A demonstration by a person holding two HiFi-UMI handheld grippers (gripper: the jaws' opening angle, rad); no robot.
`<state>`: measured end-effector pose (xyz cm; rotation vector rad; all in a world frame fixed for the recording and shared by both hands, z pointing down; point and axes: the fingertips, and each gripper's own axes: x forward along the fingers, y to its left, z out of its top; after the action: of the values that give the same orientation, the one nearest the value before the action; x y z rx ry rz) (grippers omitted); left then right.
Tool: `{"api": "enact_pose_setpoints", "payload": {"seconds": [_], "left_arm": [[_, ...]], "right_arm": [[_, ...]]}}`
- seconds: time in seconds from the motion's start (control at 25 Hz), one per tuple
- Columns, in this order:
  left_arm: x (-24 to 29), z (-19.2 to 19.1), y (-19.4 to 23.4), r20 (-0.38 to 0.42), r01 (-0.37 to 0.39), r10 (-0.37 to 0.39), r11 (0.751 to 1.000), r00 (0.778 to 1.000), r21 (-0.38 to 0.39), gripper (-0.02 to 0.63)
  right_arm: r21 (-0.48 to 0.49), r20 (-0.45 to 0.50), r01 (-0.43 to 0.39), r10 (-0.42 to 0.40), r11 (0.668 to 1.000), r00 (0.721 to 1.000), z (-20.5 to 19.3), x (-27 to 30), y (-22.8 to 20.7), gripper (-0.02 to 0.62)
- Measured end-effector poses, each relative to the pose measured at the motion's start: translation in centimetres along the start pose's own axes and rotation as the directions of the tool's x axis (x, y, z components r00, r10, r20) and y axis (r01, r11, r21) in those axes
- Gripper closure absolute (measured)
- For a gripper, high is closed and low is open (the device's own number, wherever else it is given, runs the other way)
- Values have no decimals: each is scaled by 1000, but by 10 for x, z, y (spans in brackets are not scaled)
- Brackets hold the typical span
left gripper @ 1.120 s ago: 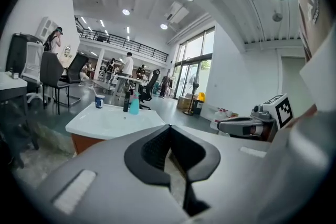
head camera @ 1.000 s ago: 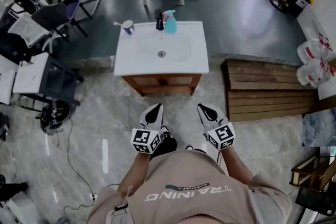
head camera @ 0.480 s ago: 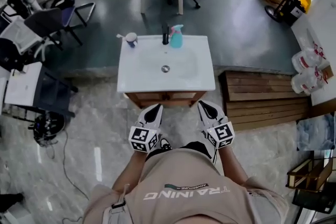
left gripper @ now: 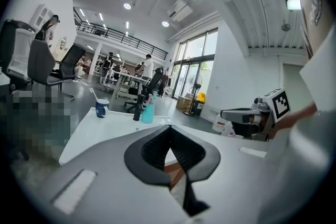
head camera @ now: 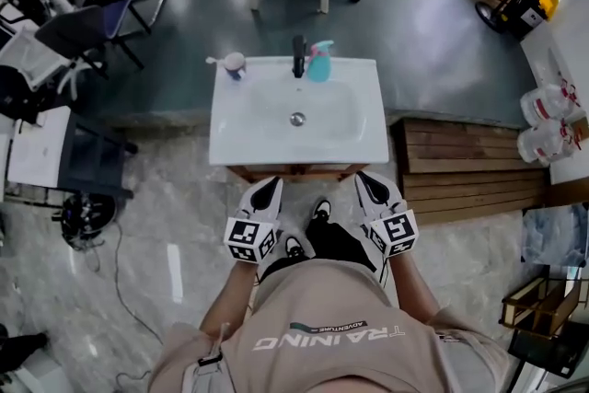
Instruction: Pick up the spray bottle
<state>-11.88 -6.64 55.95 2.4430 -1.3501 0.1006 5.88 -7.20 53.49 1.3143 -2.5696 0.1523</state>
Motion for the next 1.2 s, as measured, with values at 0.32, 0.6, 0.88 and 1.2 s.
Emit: {"api": "enact_pose_setpoints", "payload": {"seconds": [0.32,0.6,0.88,1.2], "left_arm": [[50,21,25,-51,-58,58,998,997,10,592],[111,56,37,-52,-59,62,997,997,57,592],[150,77,47,-18,-74,74,997,997,7,592],[162,80,61,-18,-101,100,994,995,-35,592]], "right_arm": [[3,-6,-51,51,999,999,0,65,-40,594],[36,41,-104,103,994,994,18,130,-84,594],[11,41,-175,174,985,984,18,166,-105,594],[38,-27,-236,237,971,971,2,183,-97,594]]}}
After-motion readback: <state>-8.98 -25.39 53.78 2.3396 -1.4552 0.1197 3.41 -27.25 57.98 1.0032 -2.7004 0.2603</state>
